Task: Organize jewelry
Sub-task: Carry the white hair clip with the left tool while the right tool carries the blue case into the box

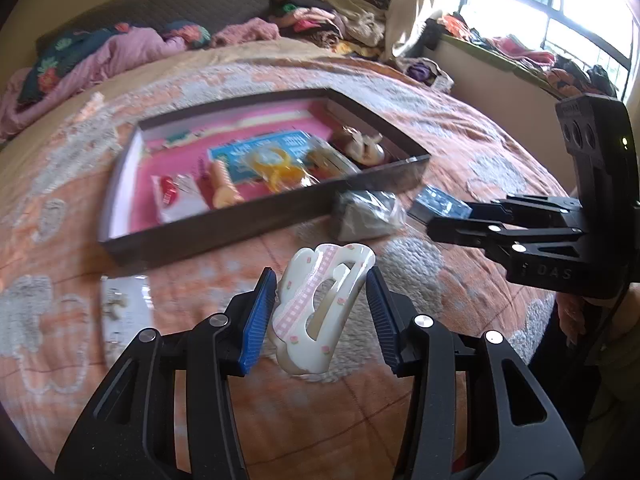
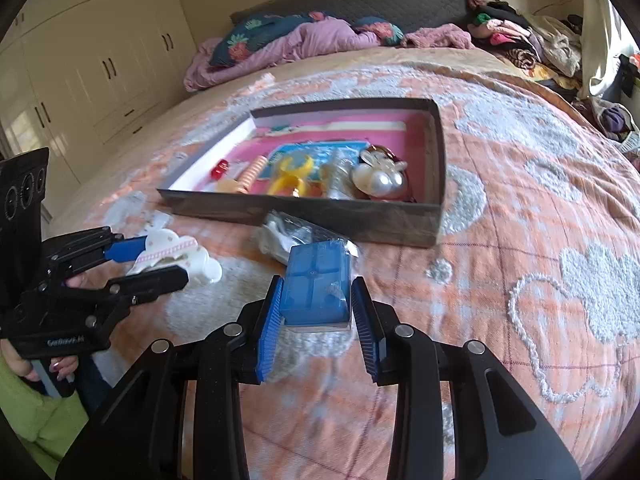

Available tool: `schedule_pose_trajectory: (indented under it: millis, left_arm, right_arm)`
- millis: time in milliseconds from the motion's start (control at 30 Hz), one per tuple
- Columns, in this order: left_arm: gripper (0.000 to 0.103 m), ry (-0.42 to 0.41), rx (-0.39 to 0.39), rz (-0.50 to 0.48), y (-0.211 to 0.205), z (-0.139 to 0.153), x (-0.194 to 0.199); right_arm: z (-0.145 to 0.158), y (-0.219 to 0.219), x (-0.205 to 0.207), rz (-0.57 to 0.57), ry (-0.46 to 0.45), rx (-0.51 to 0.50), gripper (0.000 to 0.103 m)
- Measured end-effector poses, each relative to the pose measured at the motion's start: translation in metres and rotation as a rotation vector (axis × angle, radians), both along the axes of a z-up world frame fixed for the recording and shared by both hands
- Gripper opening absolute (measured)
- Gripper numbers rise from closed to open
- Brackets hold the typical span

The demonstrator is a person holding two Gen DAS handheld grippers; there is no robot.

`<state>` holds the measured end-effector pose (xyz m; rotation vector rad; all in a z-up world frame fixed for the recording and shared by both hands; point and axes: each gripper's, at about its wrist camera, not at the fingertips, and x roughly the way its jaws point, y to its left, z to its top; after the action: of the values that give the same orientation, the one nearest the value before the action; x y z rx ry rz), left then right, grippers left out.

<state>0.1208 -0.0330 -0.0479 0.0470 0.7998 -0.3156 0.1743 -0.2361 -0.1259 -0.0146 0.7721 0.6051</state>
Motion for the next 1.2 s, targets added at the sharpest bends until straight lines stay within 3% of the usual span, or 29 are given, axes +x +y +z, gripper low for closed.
schedule_pose_trajectory:
  millis: [200,633,1067,1200]
  left_arm:
    - [0.038,-0.04,0.009,0.05,0.013,0.016,-0.003]
    - [0.038,-0.046,-0.021,0.159,0.05,0.03,0.011]
    - [0.038,-0.011,-0.045,0.264,0.079,0.03,0.058]
    - [0.038,-0.029,0.002,0.303,0.084,0.027,0.071]
  right_arm:
    - [0.019,0.007,-0.011,0.028,-0.057,0.014,0.033]
    - [0.05,0.013,-0.012,0.034,-0.127,0.029,0.033]
    - [0.067,0.031,0.03,0.019,-0.165,-0.006,0.033]
    - [0.064,0.039,0.051,0.008,-0.152,-0.015,0.033]
